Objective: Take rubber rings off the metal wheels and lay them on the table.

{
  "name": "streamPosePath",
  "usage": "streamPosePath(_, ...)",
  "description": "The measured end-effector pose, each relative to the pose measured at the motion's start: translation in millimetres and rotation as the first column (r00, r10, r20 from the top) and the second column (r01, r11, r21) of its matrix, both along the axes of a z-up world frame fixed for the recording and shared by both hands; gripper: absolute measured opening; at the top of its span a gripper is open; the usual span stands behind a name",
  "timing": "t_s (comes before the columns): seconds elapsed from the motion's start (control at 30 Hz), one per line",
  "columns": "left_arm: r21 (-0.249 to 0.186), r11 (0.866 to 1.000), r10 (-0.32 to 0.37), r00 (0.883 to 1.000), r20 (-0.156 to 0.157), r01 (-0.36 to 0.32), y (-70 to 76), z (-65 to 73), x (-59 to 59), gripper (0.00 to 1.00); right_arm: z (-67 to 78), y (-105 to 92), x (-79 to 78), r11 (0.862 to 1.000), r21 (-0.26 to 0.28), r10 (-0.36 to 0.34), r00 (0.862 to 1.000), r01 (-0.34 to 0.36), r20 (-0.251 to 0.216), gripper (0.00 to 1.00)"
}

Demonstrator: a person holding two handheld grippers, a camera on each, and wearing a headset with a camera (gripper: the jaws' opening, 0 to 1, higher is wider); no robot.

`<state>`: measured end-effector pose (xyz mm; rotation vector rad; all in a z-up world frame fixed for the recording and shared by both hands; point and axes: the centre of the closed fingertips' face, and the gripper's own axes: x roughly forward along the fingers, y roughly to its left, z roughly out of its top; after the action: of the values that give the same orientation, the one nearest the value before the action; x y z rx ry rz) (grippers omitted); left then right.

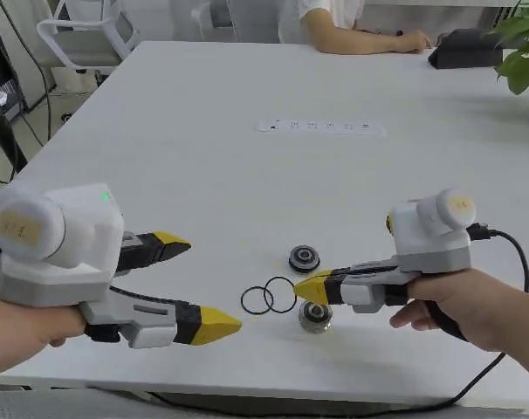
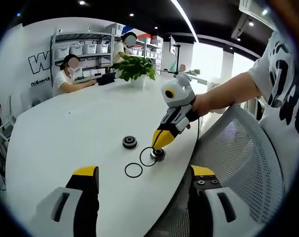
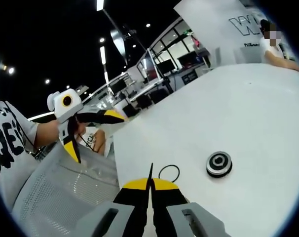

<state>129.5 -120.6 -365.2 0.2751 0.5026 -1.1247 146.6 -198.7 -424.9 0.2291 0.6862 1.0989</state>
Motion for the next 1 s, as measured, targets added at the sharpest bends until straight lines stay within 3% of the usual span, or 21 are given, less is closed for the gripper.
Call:
streamPosePath(0.37,0.000,1.000,0.031,1.000,0.000,-0.031,10.9,-0.3,0.9,0.72,-12.5,15.9,2.5,0.998,-0.041,0.043,0.999,-0.044,-0.018,0.00)
streamPosePath(1.0,-0.003,0.999,0.040,0.999,-0.011,-0.040,14.8,-1.8,1.5,0.71,-33.1,29.5,-2.6,0.989,-0.108,0.098,0.994,-0.102,-0.042,0.00)
